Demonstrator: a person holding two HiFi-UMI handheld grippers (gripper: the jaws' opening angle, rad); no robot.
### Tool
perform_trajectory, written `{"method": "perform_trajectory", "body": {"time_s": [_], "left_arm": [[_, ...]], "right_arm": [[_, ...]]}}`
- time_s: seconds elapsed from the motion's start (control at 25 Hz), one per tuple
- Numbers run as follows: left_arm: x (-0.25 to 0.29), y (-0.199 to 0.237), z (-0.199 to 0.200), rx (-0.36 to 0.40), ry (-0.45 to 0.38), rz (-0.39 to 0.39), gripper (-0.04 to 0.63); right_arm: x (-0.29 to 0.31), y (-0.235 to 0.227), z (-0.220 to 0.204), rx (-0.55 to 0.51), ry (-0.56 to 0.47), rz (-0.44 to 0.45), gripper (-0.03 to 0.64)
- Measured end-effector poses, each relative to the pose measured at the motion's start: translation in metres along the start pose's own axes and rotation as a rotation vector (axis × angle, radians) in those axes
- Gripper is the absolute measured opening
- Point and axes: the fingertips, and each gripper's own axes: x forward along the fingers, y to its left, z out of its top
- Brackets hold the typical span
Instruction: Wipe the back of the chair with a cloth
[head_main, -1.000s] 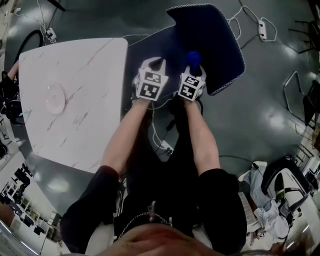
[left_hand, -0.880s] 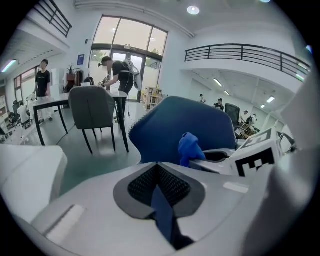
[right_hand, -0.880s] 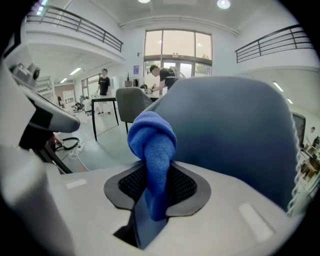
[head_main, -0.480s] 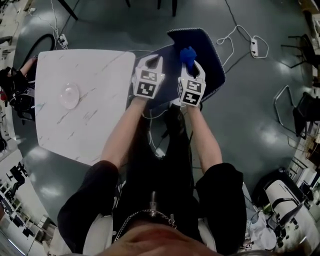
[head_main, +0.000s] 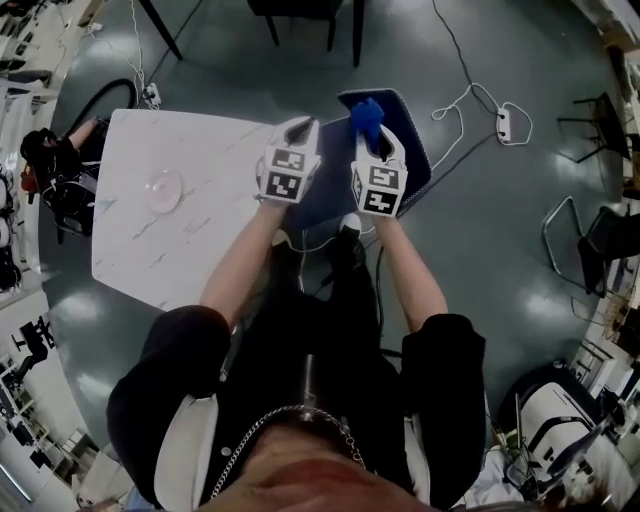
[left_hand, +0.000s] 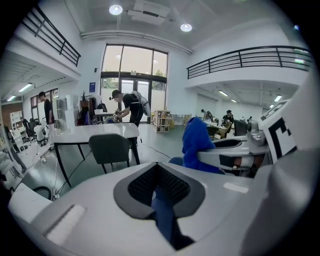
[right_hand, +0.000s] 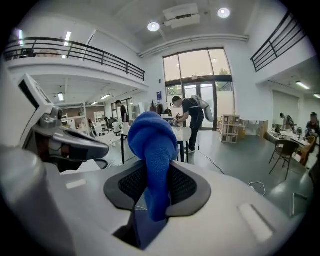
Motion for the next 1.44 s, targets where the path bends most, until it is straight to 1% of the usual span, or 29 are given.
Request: {"method": "perform_trajectory", "body": {"time_s": [0.12, 0.28, 0.4, 0.52, 0.68, 1.08, 1.28, 1.44], "left_arm": [[-0.019, -0.002, 0.014, 0.014, -0.030, 0.020, 0.009], [-0.029, -0.010, 0.023, 0.023, -0.037, 0.034, 0.008], [-0.032, -0.011, 0.021, 0.006, -0.030, 0.028, 0.008], [-0.032, -0.014, 0.018, -0.023, -0.021, 0.018, 0.008], [-0.033, -0.020, 0.022, -0.010, -0.025, 0.019, 0.008], [-0.032, -0.017, 0.021, 0.001, -0.017, 0.033, 0.008], [-0.034, -0.014, 0.009, -0.014, -0.005, 0.039, 0.008], [-0.033, -0.019, 0.010, -0.013, -0.003, 0.036, 0.009]], "right_arm": [[-0.015, 0.012, 0.008, -0.037, 0.009, 0.055, 0.110], [-0.029, 0.012, 0.024, -0.015, 0.001, 0.078, 0.109], [-0.030, 0.020, 0.026, -0.007, -0.003, 0.095, 0.109], [-0.030, 0.021, 0.024, 0.034, 0.005, 0.094, 0.107], [-0.035, 0.021, 0.024, 0.034, 0.005, 0.093, 0.107], [-0.048, 0.023, 0.034, 0.054, -0.015, 0.102, 0.106], [-0.052, 0.029, 0.031, 0.048, -0.013, 0.114, 0.106], [-0.055, 0.024, 0.032, 0.046, -0.015, 0.114, 0.106]]}}
